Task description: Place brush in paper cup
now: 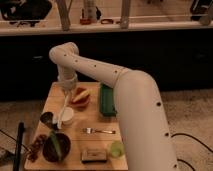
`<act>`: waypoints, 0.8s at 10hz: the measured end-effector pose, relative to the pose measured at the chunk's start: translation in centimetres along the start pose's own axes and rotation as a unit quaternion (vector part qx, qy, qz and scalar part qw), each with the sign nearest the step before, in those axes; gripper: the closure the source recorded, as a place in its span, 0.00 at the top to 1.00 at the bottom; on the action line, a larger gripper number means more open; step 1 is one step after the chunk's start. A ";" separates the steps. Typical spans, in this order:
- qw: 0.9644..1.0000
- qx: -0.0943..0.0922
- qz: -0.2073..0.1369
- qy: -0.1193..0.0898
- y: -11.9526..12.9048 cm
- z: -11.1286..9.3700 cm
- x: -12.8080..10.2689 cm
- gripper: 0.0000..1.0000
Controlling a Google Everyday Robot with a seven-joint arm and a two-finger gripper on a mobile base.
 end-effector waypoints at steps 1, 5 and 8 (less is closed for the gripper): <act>1.000 0.000 0.001 -0.003 -0.1 0.2 0.1 0.00; 1.000 -0.002 0.002 -0.008 -0.2 0.5 0.2 0.00; 1.000 -0.001 0.006 -0.012 -0.4 0.6 0.3 0.11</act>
